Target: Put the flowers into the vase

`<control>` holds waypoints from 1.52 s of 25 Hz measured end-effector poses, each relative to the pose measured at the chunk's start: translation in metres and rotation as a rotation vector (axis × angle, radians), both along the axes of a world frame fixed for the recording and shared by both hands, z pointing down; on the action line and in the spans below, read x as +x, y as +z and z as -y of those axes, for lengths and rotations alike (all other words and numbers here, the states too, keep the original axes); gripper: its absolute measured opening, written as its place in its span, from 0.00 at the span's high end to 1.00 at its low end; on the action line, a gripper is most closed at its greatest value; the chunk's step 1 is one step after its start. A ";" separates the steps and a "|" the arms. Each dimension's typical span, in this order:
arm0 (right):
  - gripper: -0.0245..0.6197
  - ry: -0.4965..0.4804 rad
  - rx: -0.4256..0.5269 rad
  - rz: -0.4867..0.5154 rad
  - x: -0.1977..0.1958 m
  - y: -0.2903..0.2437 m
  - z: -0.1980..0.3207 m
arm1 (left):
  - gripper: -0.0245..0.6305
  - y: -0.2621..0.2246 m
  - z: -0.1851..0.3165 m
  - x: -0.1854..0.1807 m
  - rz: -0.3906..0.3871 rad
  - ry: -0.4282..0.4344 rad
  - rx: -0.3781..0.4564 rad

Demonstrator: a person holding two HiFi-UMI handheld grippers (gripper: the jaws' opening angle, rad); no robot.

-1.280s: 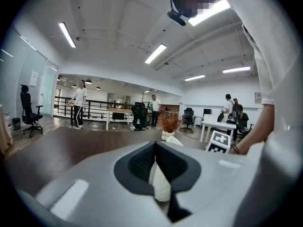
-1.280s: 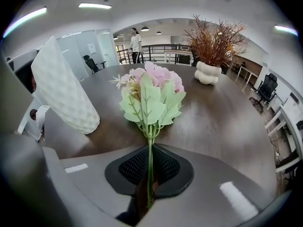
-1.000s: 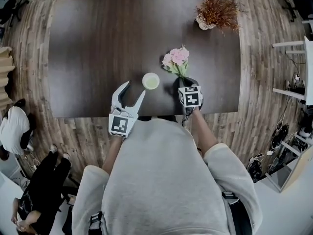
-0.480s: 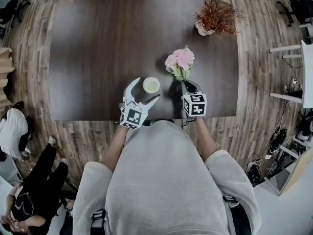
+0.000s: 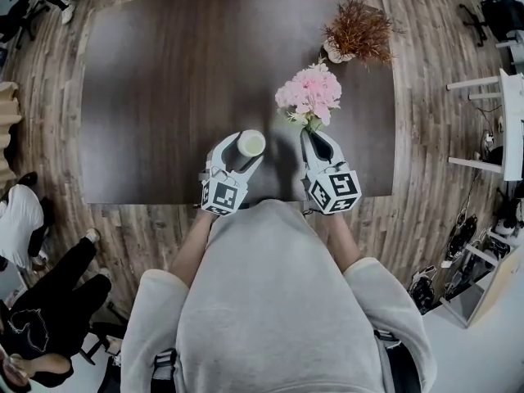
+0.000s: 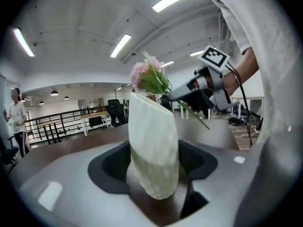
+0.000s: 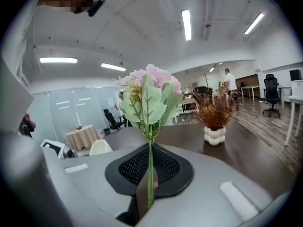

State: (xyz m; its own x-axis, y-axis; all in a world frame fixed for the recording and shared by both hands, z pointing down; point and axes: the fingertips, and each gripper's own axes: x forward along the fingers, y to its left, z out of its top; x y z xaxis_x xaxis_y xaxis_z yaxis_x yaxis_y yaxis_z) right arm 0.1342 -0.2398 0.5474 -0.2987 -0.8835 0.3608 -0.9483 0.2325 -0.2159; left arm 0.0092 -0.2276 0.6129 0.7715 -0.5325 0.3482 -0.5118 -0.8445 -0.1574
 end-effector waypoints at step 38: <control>0.92 -0.274 0.315 0.073 -0.120 -0.064 0.004 | 0.49 0.002 0.002 0.001 -0.019 -0.016 -0.033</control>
